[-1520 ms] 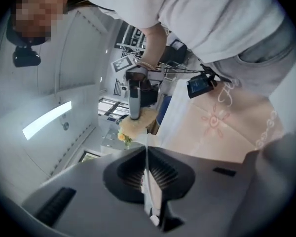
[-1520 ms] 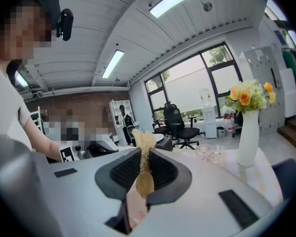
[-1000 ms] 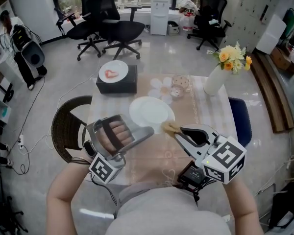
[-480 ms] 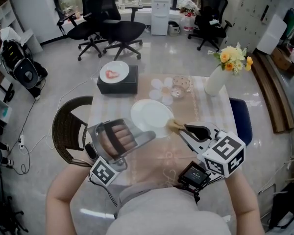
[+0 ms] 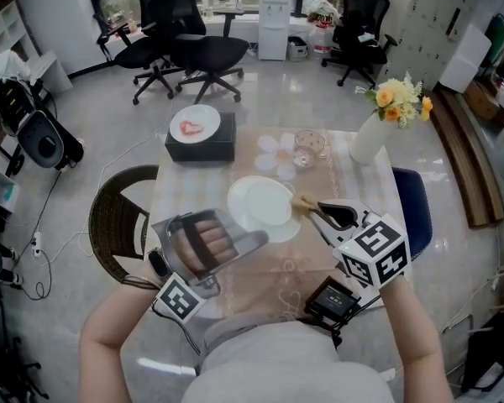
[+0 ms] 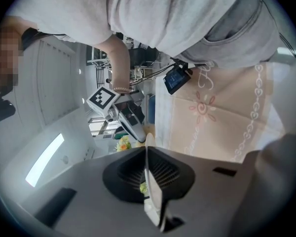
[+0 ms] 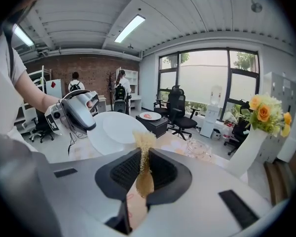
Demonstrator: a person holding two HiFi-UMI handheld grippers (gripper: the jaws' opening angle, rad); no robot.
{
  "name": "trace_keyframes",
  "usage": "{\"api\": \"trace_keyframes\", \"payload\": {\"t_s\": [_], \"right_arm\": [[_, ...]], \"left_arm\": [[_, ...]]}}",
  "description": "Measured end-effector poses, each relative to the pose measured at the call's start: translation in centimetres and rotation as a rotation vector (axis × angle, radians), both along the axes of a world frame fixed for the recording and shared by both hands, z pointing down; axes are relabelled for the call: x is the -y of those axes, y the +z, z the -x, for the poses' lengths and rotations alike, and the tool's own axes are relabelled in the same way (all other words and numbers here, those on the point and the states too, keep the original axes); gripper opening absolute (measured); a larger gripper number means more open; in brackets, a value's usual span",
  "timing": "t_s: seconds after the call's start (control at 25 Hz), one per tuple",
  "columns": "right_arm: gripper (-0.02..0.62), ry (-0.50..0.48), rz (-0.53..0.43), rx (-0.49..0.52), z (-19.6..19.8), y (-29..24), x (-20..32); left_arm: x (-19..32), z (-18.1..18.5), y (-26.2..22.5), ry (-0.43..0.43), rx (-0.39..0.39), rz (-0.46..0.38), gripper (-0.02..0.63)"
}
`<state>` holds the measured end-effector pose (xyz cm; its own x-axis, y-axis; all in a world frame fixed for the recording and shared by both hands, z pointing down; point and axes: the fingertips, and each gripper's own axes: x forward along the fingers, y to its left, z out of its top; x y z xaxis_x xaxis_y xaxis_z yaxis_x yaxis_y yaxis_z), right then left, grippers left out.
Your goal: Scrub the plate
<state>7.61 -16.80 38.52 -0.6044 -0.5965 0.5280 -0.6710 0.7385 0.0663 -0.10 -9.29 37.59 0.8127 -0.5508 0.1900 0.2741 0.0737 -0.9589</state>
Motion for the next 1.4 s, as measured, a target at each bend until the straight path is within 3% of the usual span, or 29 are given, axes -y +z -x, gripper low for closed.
{"api": "trace_keyframes", "payload": {"t_s": [0.2, 0.4, 0.92, 1.4], "right_arm": [[0.051, 0.003, -0.023, 0.04, 0.6, -1.7, -0.6], [0.052, -0.069, -0.034, 0.137, 3.0, -5.0, -2.7], [0.051, -0.106, 0.081, 0.321, 6.7, -5.9, -4.4], [0.051, -0.092, 0.105, 0.278, 6.6, -4.3, -4.1]], "left_arm": [[0.2, 0.5, 0.8, -0.014, 0.027, -0.003, 0.02], [0.3, 0.5, 0.5, -0.023, 0.022, 0.01, 0.02], [0.4, 0.3, 0.4, -0.026, 0.011, 0.011, 0.02], [0.0, 0.3, 0.5, -0.005, 0.026, -0.021, 0.02]]}}
